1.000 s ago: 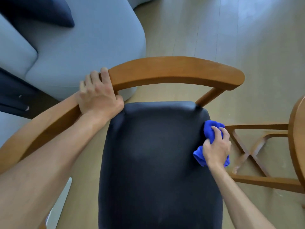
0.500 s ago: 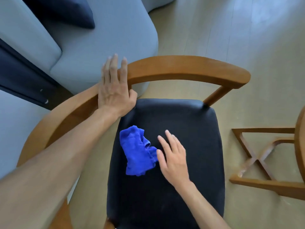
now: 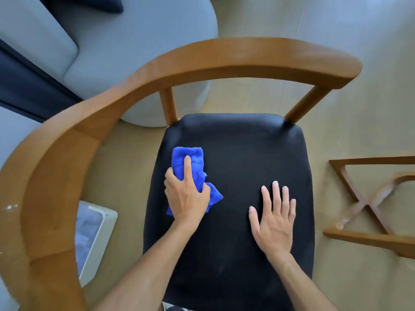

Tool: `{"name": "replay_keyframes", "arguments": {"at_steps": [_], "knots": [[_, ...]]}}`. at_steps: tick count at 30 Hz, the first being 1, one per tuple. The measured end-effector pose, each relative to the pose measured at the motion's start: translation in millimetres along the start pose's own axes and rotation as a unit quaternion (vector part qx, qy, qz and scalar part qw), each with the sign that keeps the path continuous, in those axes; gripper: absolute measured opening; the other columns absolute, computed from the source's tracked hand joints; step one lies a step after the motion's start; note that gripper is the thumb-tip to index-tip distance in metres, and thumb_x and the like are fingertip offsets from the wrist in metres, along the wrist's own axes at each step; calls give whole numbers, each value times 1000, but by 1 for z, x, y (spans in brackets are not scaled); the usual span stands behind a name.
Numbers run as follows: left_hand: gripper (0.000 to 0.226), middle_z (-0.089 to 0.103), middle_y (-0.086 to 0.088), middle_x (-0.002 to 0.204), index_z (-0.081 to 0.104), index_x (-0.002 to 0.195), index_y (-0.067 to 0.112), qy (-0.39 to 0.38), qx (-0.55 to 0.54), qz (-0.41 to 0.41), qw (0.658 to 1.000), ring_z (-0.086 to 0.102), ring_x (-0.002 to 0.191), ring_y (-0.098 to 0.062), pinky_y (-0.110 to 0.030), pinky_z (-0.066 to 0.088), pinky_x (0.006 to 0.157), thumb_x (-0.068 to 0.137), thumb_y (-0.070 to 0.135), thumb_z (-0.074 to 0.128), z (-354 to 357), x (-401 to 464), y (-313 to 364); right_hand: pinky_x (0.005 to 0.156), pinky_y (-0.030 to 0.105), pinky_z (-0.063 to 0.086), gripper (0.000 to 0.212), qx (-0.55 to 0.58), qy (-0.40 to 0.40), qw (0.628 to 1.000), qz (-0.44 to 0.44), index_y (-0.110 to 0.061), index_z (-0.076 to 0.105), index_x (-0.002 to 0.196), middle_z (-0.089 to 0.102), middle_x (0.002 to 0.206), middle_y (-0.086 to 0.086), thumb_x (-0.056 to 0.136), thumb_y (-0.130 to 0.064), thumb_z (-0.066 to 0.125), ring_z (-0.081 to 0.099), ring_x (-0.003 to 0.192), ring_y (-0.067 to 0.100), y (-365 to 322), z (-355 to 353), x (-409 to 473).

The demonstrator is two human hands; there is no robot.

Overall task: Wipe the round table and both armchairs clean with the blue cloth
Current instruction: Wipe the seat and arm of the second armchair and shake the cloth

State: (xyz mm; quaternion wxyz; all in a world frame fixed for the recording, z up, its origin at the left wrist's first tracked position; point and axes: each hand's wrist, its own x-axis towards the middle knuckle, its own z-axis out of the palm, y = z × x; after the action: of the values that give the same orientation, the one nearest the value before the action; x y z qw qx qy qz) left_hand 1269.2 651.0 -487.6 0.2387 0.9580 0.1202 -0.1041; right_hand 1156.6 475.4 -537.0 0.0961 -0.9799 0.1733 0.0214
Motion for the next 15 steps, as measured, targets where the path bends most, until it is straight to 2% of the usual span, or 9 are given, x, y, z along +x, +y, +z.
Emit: {"name": "replay_keyframes", "arguments": {"at_steps": [5, 8, 10, 12, 15], "knots": [[65, 36, -10, 133, 38, 141, 30, 14, 66, 116, 991, 46, 109, -31, -42, 44, 90, 81, 25, 63, -16, 86, -1, 118, 53, 15, 61, 7, 52, 999, -8, -11, 41, 143, 22, 158, 10, 92, -44, 38, 15, 147, 31, 7, 14, -2], [64, 39, -13, 127, 37, 141, 30, 28, 117, 108, 987, 47, 105, -34, -43, 45, 82, 82, 26, 61, -19, 132, 11, 118, 54, 15, 61, 13, 69, 998, -9, -11, 41, 142, 25, 157, 11, 91, -44, 38, 17, 147, 33, 6, 18, -1], [61, 39, -13, 123, 39, 139, 30, 34, 114, 105, 987, 48, 102, -33, -40, 43, 73, 82, 27, 62, -15, 140, 13, 118, 54, 14, 61, 13, 68, 998, -10, -11, 41, 142, 26, 157, 12, 90, -44, 39, 18, 146, 33, 6, 18, 1], [55, 41, -11, 121, 42, 133, 30, 34, 87, 97, 991, 49, 99, -32, -35, 41, 67, 81, 28, 60, -15, 133, 8, 117, 54, 14, 62, 10, 60, 998, -11, -11, 41, 142, 27, 156, 13, 89, -43, 39, 18, 146, 34, 5, 17, 1], [44, 43, -8, 112, 47, 119, 29, 38, 4, 46, 998, 53, 86, -29, -34, 45, 65, 77, 27, 60, -16, 99, -8, 117, 55, 15, 62, 10, 50, 999, -5, -10, 41, 142, 27, 156, 13, 89, -43, 40, 18, 145, 35, 4, 12, 2]]}}
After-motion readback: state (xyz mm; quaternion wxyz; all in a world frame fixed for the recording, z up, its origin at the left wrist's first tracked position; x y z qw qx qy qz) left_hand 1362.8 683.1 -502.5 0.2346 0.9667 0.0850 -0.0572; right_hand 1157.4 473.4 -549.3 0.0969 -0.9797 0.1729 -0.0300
